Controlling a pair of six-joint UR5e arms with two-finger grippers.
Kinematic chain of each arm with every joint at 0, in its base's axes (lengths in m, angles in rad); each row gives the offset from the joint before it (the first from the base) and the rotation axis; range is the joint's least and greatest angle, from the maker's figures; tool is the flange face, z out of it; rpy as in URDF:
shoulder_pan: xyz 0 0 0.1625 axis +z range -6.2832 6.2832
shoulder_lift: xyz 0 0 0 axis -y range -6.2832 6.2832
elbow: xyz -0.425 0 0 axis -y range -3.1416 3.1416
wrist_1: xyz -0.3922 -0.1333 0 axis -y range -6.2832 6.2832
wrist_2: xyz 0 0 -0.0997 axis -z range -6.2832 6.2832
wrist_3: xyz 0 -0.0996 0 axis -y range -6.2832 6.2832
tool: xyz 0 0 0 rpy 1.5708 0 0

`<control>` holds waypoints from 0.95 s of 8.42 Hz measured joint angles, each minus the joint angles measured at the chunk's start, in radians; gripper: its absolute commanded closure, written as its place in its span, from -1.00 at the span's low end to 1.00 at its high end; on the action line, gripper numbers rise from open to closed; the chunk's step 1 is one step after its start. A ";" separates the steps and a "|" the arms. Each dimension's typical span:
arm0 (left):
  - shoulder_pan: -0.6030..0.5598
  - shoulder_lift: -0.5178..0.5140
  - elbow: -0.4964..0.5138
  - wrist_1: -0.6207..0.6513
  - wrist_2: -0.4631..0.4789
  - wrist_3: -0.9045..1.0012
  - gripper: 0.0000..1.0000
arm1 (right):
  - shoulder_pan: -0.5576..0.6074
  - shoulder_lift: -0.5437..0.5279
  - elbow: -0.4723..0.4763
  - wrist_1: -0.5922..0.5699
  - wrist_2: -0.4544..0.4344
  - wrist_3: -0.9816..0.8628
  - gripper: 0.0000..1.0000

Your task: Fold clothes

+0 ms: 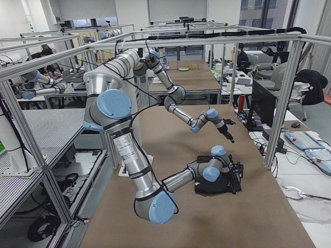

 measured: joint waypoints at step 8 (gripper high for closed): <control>-0.461 0.766 -0.615 0.114 -0.165 0.977 -1.00 | 0.502 -0.343 0.031 0.059 0.080 -1.130 -0.90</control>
